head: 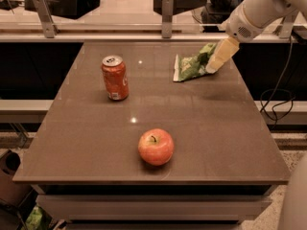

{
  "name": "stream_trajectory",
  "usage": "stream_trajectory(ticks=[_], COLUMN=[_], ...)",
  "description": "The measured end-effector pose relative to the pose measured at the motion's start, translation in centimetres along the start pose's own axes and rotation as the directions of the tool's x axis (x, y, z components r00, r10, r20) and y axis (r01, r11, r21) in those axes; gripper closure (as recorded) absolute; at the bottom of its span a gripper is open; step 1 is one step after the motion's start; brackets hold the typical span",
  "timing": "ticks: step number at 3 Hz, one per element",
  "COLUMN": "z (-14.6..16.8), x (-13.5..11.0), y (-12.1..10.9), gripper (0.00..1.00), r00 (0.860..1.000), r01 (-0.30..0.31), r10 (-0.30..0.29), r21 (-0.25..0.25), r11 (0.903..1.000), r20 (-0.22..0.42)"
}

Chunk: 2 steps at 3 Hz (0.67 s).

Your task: Move green jalapeno chip bag near apple

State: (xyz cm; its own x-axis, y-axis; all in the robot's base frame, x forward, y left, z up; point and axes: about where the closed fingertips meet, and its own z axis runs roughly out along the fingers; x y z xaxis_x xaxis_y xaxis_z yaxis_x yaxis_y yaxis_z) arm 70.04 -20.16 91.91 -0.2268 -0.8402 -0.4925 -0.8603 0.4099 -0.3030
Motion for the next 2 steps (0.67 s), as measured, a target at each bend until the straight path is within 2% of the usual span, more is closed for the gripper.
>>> stream_trajectory(ticks=[2], z=[5.0], x=[-1.7], y=[-1.2], gripper=[0.00], r00=[0.998], r01=[-0.012], r10=[0.016], r21=[-0.060], r11=[0.9981], r20=[0.064])
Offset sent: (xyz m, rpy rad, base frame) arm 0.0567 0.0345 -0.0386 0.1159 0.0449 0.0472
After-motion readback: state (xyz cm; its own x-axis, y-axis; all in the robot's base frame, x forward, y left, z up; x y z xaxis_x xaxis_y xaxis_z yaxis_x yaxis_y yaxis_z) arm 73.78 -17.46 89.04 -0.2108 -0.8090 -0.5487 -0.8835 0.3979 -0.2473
